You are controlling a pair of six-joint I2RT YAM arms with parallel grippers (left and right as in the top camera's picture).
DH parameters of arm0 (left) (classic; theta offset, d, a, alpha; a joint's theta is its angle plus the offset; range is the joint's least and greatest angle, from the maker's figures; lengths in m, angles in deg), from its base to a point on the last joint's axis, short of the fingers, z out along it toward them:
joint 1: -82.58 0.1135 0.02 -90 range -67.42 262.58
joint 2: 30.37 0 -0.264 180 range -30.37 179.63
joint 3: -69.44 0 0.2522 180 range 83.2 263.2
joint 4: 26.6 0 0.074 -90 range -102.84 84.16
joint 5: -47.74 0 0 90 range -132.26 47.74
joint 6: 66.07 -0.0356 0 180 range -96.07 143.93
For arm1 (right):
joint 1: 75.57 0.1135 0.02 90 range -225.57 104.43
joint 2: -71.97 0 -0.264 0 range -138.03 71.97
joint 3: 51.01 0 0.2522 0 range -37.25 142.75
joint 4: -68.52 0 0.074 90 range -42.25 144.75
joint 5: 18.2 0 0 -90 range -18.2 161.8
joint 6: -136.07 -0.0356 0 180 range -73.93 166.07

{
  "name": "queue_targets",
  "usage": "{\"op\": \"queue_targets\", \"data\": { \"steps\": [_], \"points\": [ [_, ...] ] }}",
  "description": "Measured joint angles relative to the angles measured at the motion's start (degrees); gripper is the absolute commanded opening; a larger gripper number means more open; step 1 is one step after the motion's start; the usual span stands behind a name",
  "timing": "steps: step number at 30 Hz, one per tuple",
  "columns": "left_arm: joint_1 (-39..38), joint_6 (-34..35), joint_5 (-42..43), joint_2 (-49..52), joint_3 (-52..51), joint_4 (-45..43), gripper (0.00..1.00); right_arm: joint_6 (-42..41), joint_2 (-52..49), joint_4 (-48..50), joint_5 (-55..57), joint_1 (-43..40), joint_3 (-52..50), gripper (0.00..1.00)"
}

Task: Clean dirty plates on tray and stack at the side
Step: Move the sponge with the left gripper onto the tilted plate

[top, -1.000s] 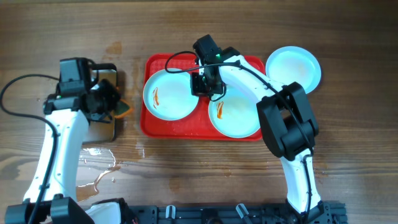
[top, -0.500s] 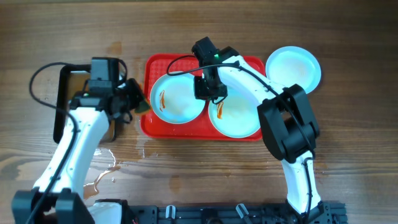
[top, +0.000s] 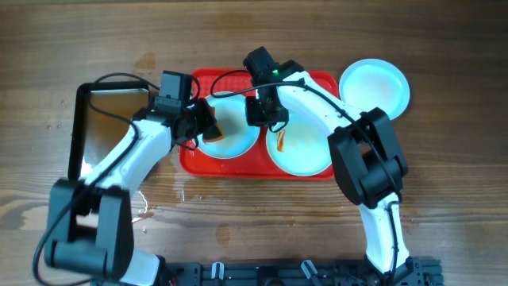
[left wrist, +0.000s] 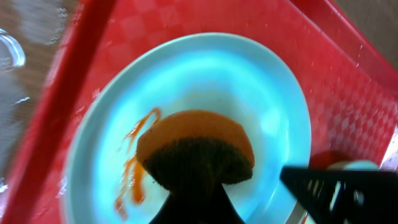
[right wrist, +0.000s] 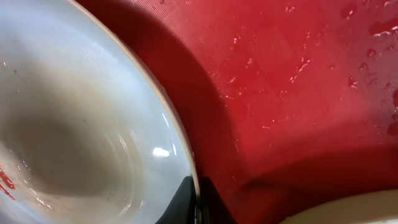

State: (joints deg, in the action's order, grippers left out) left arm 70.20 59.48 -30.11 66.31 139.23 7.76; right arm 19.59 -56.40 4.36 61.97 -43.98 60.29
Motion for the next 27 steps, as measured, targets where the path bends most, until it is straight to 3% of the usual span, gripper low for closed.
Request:
{"op": "queue_targets", "data": {
  "steps": [4, 13, 19, 21, 27],
  "points": [
    [0.0, 2.4, 6.2, 4.6, -0.1, -6.6, 0.04, 0.2, 0.0, 0.3, 0.0, 0.0, 0.0, 0.05],
    [-0.7, 5.8, 9.4, 7.6, -0.1, -8.2, 0.04, 0.2, 0.0, 0.9, 0.0, 0.0, 0.0, 0.04],
    [-4.6, 6.0, 1.8, 7.6, -0.1, -6.3, 0.06, 0.2, 0.0, 1.3, 0.0, 0.1, 0.0, 0.04],
    [-5.9, 6.0, -2.0, 7.6, -0.1, -6.3, 0.23, 0.2, 0.0, 1.3, 0.0, 0.1, 0.0, 0.04],
    [-7.5, 6.5, -6.1, 7.6, 0.0, -6.7, 0.17, 0.2, 0.0, 1.7, 0.0, 0.1, -0.4, 0.04]
  ]
}}
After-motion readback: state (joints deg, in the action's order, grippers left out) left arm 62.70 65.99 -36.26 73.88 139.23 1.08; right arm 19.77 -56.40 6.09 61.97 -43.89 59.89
